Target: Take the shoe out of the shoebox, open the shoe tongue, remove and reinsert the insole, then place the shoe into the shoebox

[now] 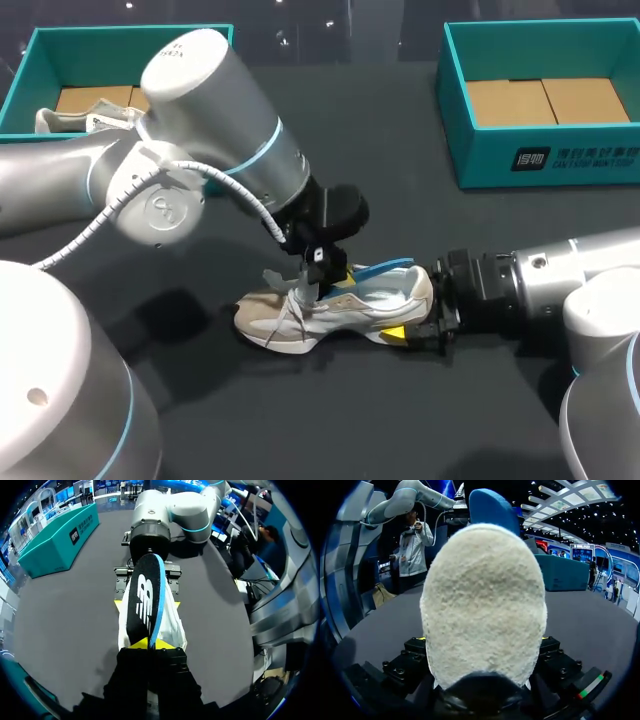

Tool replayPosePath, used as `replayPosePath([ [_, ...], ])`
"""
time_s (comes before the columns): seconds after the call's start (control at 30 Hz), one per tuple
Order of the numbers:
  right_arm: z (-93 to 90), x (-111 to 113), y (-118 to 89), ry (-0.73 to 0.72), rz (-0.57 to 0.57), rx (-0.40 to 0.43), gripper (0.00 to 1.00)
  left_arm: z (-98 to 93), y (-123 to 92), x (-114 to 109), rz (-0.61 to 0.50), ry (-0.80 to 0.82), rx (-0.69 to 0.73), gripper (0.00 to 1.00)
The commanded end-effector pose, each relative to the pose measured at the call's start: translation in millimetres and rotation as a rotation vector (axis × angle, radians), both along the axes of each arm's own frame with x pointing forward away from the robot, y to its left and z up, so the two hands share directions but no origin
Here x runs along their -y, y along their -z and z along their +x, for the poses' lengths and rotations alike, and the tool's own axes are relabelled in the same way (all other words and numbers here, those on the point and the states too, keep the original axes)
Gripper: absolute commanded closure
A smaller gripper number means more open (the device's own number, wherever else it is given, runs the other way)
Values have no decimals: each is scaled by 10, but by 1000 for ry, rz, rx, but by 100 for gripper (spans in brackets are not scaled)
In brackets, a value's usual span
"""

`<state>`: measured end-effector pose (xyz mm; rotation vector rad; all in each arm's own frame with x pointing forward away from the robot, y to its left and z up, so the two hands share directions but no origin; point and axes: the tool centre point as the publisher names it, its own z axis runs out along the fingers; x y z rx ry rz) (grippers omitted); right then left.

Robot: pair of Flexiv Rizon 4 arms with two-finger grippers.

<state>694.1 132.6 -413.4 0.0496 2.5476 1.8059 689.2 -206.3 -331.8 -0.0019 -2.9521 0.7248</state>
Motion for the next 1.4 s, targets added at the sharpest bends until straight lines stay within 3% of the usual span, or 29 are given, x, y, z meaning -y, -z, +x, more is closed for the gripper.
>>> replayPosePath([
  [0.03, -16, -6, -6, 2, -2, 1, 100, -25, -3, 200, 1, -16, 17, 100],
  [0.23, -16, -6, -6, 2, -2, 1, 100, 37, -34, 369, -8, -75, 47, 100],
  [0.47, -16, -6, -6, 2, -2, 1, 100, 82, -38, 417, -13, -115, 85, 100],
  [0.53, -16, -6, -6, 2, -2, 1, 100, 77, -40, 417, -15, -123, 96, 87],
  [0.6, -16, -6, -6, 2, -2, 1, 100, 55, -38, 410, -20, -134, 117, 65],
  [0.83, -16, -6, -6, 2, -2, 1, 100, 4, -78, 404, -62, -136, 185, 52],
  [1.1, -16, -6, -6, 2, -2, 1, 100, -4, -49, 463, -107, -124, 239, 49],
  [1.4, -16, -6, -6, 2, -2, 1, 100, 45, 33, 440, -151, -132, 274, 53],
])
